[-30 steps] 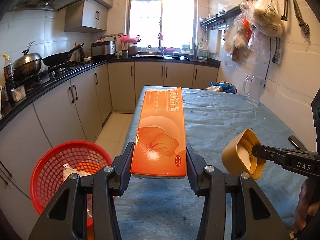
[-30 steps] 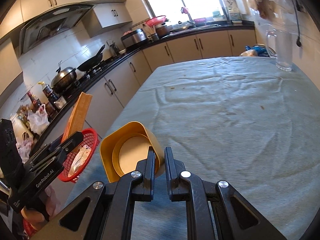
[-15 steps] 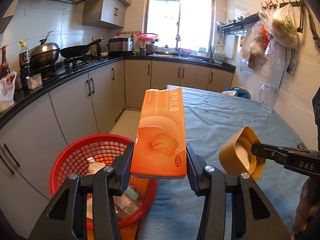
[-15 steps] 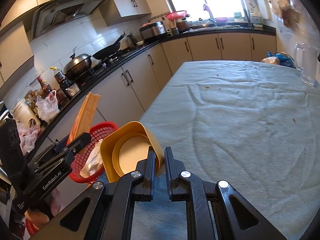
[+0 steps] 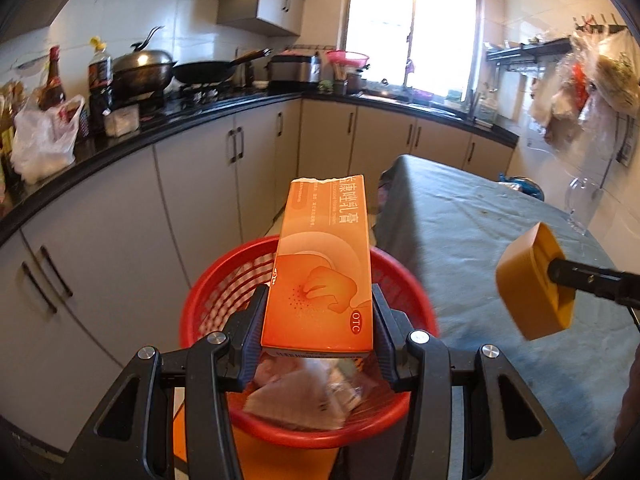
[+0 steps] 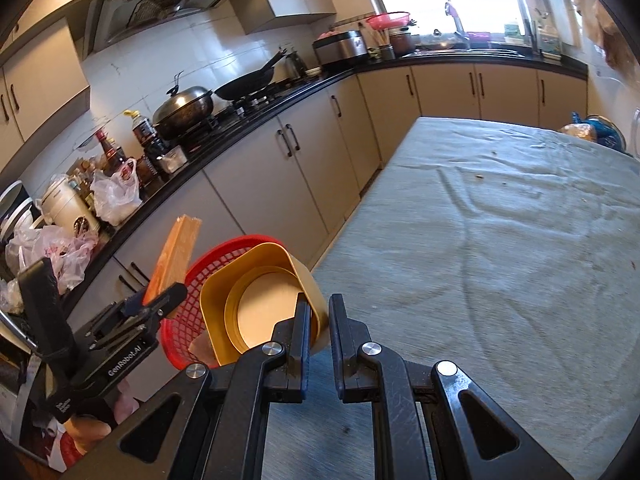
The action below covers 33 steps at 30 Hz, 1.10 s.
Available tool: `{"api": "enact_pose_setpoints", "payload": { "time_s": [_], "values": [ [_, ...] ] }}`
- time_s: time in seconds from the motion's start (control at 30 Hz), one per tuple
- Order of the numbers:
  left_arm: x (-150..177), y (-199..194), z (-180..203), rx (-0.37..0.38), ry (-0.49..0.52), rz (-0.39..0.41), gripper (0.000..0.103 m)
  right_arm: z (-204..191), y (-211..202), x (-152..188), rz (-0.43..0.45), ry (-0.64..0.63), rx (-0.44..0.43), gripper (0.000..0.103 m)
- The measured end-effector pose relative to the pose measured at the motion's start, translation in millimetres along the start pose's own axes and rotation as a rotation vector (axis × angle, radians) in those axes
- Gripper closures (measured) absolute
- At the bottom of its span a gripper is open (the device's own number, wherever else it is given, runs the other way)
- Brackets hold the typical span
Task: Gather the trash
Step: 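Carry the orange box and yellow container over the red basket, then open both tools to drop the orange box and yellow container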
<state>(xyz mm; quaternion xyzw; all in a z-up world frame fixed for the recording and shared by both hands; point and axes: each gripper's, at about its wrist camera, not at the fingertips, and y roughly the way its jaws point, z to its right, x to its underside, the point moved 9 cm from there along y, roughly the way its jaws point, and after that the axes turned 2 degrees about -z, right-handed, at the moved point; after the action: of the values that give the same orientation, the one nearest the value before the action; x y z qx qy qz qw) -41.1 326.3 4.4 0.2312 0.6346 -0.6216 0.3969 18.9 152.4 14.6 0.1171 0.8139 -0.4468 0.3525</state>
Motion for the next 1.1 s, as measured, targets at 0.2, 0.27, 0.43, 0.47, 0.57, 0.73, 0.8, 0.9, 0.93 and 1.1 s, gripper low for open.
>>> {"api": "enact_pose_setpoints", "payload": {
  "time_s": [0.2, 0.27, 0.43, 0.47, 0.57, 0.73, 0.8, 0.9, 0.93, 1.1],
  "values": [
    [11, 11, -19, -0.020, -0.026, -0.037, 0.057, -18, 21, 0, -0.030, -0.025, -0.013, 0.093],
    [14, 14, -21, -0.023, -0.030, -0.043, 0.057, -24, 30, -1, -0.042, -0.031, -0.014, 0.093],
    [18, 22, -27, -0.023, -0.035, -0.062, 0.057, -35, 49, -2, -0.070, -0.052, -0.011, 0.093],
    [19, 24, -27, -0.023, -0.037, -0.068, 0.057, -37, 54, -2, -0.077, -0.057, -0.009, 0.093],
    [22, 28, -30, -0.026, -0.045, -0.081, 0.057, -40, 66, -2, -0.095, -0.060, -0.003, 0.093],
    [25, 33, -36, -0.027, -0.056, -0.098, 0.057, -41, 83, 1, -0.124, -0.059, 0.005, 0.093],
    [27, 35, -37, -0.029, -0.059, -0.104, 0.057, -42, 89, 2, -0.134, -0.057, 0.009, 0.093],
    [29, 37, -36, -0.030, -0.062, -0.114, 0.057, -43, 97, 3, -0.149, -0.057, 0.012, 0.093],
    [29, 38, -37, -0.030, -0.063, -0.115, 0.057, -43, 99, 3, -0.151, -0.057, 0.014, 0.093],
    [29, 40, -37, -0.028, -0.068, -0.119, 0.057, -47, 107, 3, -0.161, -0.065, 0.021, 0.093]
  ]
}}
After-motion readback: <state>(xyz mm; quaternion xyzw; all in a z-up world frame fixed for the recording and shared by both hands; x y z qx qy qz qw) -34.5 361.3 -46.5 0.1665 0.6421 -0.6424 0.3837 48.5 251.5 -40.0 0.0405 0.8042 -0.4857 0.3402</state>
